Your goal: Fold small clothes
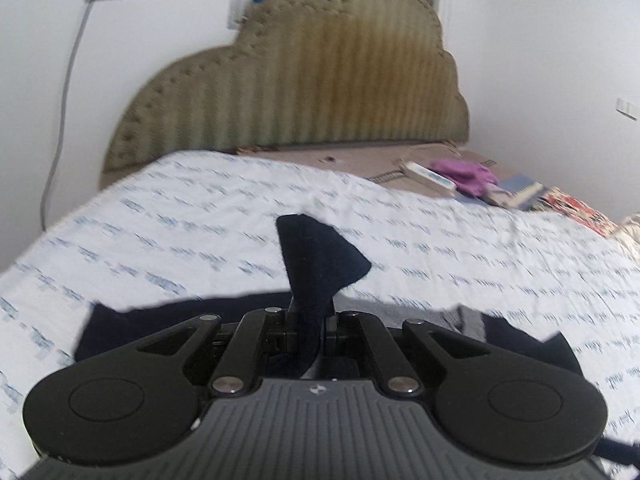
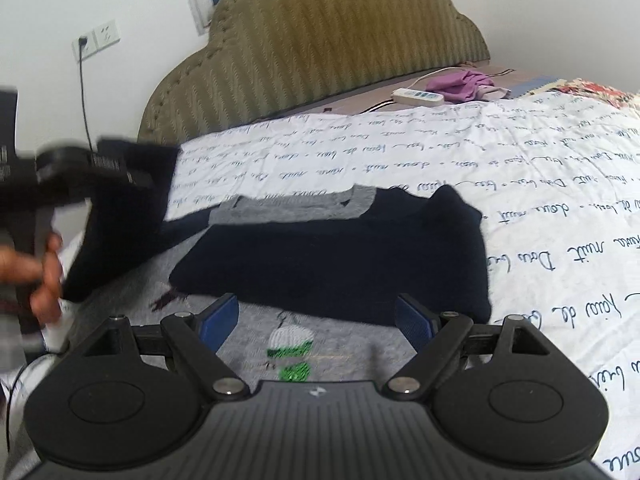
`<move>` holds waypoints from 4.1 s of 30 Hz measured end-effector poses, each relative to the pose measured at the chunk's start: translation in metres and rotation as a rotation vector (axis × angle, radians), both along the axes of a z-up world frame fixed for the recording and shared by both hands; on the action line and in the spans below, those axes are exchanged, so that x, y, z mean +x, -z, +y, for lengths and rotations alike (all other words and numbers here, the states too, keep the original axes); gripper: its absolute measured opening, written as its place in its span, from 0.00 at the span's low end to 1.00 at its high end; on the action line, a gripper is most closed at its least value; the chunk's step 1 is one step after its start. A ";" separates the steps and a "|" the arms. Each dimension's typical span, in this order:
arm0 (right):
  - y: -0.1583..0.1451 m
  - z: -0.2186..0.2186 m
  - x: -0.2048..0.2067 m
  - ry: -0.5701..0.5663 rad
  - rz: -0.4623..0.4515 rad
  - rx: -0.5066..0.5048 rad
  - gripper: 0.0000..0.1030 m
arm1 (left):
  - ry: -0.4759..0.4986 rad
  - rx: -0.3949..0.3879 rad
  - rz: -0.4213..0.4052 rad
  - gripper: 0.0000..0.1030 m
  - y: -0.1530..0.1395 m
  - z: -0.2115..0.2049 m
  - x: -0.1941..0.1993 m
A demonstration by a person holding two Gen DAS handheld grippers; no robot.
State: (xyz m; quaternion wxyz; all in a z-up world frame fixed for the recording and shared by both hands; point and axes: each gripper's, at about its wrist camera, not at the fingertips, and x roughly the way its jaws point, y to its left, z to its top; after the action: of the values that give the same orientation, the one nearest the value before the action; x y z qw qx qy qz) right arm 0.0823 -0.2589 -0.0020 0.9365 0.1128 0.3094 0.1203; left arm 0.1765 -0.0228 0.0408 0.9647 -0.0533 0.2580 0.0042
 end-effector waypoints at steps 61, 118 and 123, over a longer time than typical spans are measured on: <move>-0.024 0.020 0.103 -0.106 0.108 0.325 0.07 | -0.125 0.110 0.099 0.95 0.024 0.050 -0.058; 0.017 0.005 0.042 0.084 0.116 -0.154 0.26 | -0.066 0.167 0.253 0.95 0.049 0.116 -0.070; 0.019 0.015 0.043 0.048 0.124 -0.175 0.45 | -0.144 0.219 0.264 0.97 0.061 0.113 -0.050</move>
State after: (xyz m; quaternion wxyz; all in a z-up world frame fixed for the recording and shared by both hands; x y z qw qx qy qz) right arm 0.1248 -0.2440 -0.0215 0.9245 0.0452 0.3731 0.0630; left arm 0.1264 0.0900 -0.0205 0.9197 0.0347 0.3760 0.1081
